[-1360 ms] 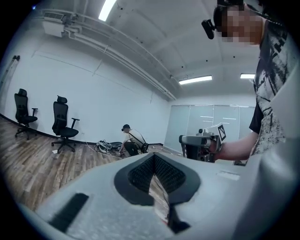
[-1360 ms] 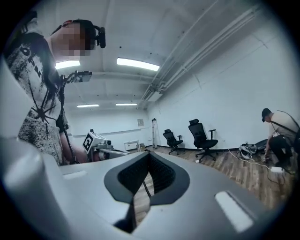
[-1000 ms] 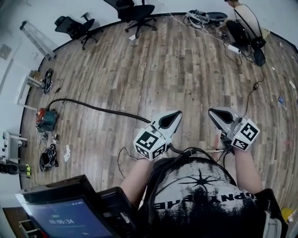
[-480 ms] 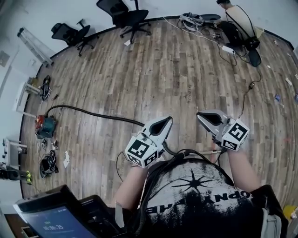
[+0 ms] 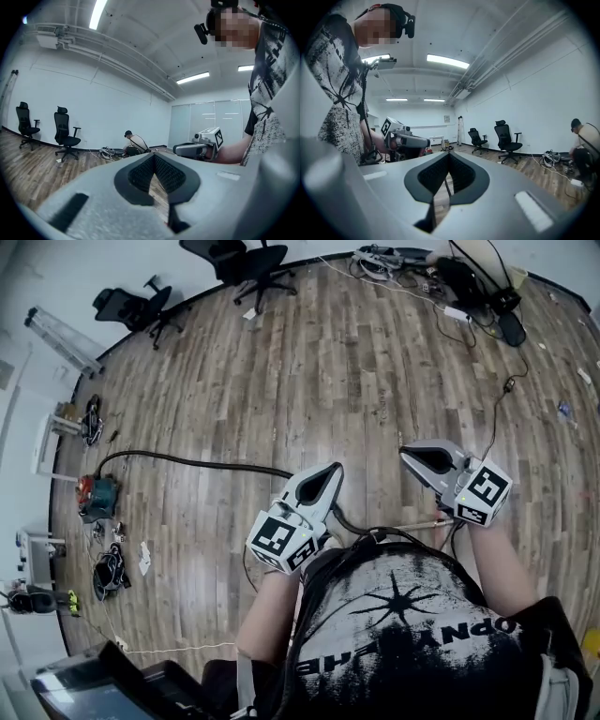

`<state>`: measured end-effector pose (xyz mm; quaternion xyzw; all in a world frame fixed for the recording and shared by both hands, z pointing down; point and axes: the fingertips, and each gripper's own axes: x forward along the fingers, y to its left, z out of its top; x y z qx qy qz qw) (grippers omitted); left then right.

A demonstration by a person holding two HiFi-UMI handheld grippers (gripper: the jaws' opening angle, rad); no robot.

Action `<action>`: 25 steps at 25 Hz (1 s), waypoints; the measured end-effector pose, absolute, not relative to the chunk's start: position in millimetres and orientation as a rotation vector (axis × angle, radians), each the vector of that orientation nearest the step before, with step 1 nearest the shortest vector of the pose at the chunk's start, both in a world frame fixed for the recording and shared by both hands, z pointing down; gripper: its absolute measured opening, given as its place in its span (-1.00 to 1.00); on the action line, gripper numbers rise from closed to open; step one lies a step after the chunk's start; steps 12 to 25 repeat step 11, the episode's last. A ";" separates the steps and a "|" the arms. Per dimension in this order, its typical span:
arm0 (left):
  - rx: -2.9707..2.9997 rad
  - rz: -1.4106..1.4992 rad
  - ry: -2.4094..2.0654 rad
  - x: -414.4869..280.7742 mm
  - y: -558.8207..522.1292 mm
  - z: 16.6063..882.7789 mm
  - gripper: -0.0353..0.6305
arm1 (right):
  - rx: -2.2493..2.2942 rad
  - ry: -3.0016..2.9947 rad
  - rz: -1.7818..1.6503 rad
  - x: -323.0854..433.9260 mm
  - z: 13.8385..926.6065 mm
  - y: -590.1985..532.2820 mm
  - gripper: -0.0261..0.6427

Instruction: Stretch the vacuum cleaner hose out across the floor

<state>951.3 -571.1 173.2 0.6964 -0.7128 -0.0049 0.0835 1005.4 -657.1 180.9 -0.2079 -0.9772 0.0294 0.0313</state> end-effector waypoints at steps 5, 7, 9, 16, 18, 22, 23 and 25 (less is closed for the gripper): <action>2.078 0.000 -2.130 949.2 -570.7 182.2 -0.89 | -0.567 -3.030 0.082 1012.8 186.1 -673.0 -0.90; 2.071 -0.016 -2.119 951.0 -573.6 189.2 -0.89 | -0.531 -3.029 0.092 1020.6 192.4 -679.5 -0.90; 2.071 -0.030 -2.112 950.5 -576.7 193.6 -0.89 | -0.505 -3.031 0.096 1025.4 197.1 -684.6 -0.90; 2.072 -0.035 -2.107 949.2 -579.8 197.6 -0.89 | -0.484 -3.032 0.095 1028.8 201.1 -688.8 -0.90; 2.072 -0.035 -2.107 949.2 -579.8 197.6 -0.89 | -0.484 -3.032 0.095 1028.8 201.1 -688.8 -0.90; 2.072 -0.035 -2.107 949.2 -579.8 197.6 -0.89 | -0.484 -3.032 0.095 1028.8 201.1 -688.8 -0.90; 2.072 -0.035 -2.107 949.2 -579.8 197.6 -0.89 | -0.484 -3.032 0.095 1028.8 201.1 -688.8 -0.90; 2.072 -0.035 -2.107 949.2 -579.8 197.6 -0.89 | -0.484 -3.032 0.095 1028.8 201.1 -688.8 -0.90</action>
